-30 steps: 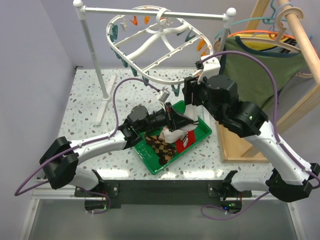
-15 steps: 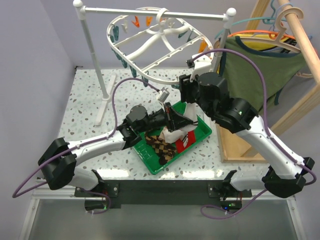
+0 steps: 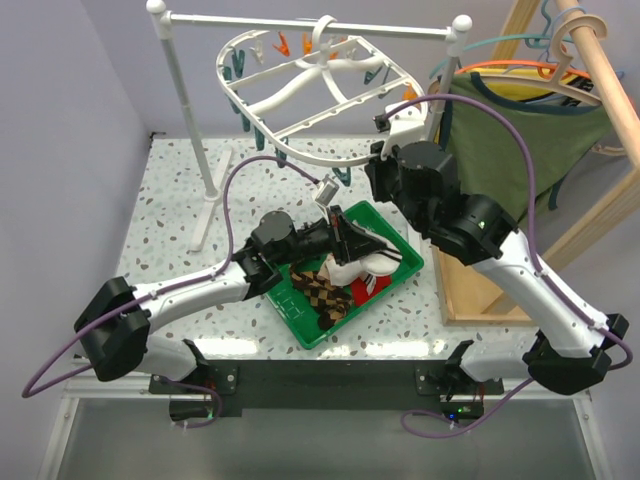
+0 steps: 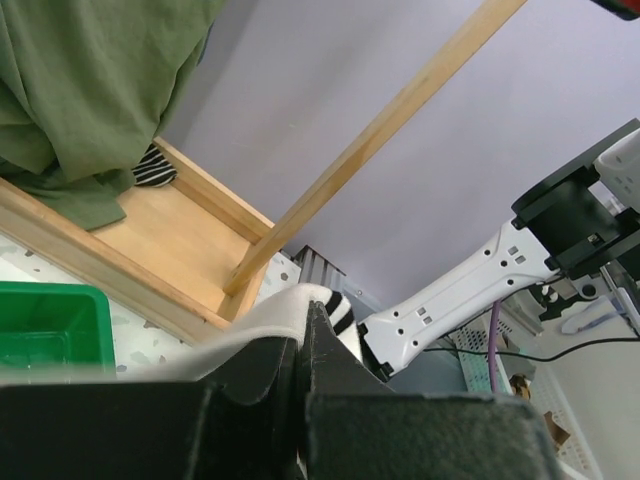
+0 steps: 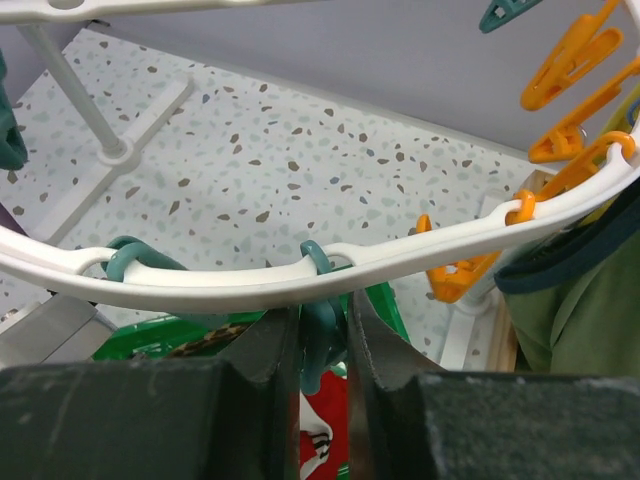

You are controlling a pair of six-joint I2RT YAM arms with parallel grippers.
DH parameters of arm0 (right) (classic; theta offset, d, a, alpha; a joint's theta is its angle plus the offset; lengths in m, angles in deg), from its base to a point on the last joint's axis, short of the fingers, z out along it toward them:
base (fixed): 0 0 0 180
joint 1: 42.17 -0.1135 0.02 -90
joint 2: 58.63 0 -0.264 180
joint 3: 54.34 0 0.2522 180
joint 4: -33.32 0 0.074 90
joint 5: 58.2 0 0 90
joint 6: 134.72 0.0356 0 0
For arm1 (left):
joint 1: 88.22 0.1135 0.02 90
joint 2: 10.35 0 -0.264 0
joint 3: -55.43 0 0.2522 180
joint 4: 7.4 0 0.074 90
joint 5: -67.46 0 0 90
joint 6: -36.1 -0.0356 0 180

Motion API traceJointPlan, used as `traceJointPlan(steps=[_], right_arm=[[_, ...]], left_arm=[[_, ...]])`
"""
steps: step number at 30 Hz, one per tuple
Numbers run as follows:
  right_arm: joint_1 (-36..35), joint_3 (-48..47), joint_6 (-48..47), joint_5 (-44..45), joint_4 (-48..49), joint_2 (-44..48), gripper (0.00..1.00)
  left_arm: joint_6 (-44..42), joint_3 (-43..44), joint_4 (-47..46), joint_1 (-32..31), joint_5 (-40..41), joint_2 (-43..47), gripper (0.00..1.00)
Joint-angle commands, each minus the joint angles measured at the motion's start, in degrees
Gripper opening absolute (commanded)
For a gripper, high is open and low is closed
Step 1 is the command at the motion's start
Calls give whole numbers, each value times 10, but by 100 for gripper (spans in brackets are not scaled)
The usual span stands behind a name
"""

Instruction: Remove the socks clipped to the hanger

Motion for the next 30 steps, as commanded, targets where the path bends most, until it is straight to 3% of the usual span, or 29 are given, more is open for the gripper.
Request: traceJointPlan(steps=[1,11,13,16,17,18,20,25,26,28,29,30], right_arm=[[-1,-21,2,10,16,-9,0],[0,-2,11,6,16,-4,0],[-1,0,13,4,17,-2,0],[-1,3,14,2,17,1,0],[-1,3,14,2,17,1,0],[-1,4,15,1,17,1,0],[-1,6,19,-2,15,2,0],[-1,4,39,1,-12,-1,0],[-1,0,50,1,-20,-2,3],[-2,-1,60,-6,-35,-2,6],[-1,1,70,-9,-39,-1,8],[-1,2,73,-13,-47,1,12]], left_arm=[[-5,14,25,2,-5,25,0],[-57,16,215,14,34,19,0],[-60,21,255,27,24,3,7],[-74,38,298,45,0,-23,28],[-80,43,309,48,2,-28,42],[-84,46,319,50,12,-35,48],[-98,54,354,50,30,-42,58],[-118,66,428,51,87,-49,65],[-120,67,436,51,108,-43,74],[-139,69,463,51,129,-37,78],[-148,73,472,50,146,-36,100],[-166,79,506,50,157,-37,100]])
